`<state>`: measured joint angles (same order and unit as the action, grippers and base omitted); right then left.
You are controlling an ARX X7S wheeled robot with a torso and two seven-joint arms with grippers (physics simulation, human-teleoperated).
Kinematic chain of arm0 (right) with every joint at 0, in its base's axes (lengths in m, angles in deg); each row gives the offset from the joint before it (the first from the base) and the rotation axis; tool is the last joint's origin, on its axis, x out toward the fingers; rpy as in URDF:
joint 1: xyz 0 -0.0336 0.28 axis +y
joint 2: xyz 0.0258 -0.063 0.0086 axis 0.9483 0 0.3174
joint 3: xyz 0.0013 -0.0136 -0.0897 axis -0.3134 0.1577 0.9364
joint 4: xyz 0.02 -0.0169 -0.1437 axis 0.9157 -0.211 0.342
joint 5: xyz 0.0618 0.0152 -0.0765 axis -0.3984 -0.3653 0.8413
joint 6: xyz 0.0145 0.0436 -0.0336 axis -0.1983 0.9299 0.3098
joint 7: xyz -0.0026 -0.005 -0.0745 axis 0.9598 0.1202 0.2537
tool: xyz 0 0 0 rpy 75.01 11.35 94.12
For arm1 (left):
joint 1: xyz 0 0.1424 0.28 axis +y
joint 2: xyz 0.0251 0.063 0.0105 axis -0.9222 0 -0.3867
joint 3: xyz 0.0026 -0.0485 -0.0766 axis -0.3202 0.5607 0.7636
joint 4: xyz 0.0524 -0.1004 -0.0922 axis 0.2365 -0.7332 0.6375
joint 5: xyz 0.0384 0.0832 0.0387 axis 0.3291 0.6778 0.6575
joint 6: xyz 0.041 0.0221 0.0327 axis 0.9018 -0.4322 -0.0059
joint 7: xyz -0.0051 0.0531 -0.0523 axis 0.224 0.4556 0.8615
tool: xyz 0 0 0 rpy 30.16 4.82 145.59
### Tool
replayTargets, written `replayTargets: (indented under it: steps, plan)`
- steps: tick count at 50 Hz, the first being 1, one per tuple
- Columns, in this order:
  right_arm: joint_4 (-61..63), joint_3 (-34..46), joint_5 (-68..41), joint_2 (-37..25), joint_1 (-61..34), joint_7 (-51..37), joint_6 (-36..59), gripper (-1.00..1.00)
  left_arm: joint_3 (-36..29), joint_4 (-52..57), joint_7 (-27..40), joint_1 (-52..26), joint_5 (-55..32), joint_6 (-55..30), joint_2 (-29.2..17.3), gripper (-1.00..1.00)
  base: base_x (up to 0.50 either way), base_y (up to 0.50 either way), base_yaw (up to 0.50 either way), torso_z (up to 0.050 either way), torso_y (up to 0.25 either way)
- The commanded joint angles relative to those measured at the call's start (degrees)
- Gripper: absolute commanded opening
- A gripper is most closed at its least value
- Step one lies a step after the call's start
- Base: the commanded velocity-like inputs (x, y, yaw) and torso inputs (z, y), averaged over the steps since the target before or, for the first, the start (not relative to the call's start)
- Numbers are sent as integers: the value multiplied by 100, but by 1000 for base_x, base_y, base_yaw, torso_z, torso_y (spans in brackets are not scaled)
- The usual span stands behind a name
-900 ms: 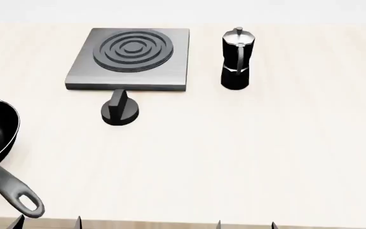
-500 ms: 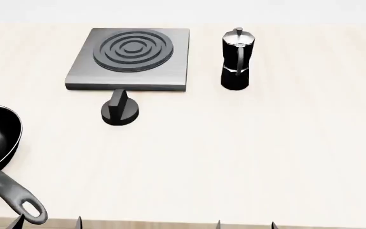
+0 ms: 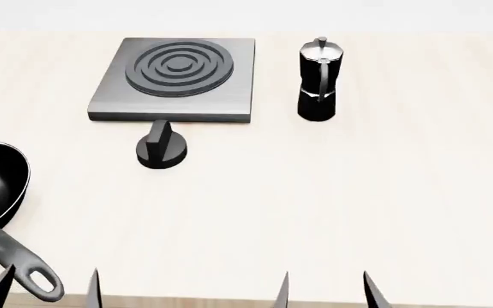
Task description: Turn on the stove.
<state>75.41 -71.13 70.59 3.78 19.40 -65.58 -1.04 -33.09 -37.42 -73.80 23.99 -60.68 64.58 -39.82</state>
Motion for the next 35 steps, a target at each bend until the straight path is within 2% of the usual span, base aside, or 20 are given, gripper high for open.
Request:
replayTargets:
  steps: [1,24,35]
  plan:
    - [1049,133,-3,-176,-120,-117,846,100,-105,934,137,-111,39,-692,-149,100,0,0,0,0,0]
    - [2149,313,30,-407,-636,-212,1875,100,-166,2125,258,-1015,-183,-1967,-237,100,0,0,0,0,0]
    - [2977,470,110,-498,-1041,-275,2718,100,-254,2375,399,-1272,-77,-2052,-306,100,0,0,0,0,0]
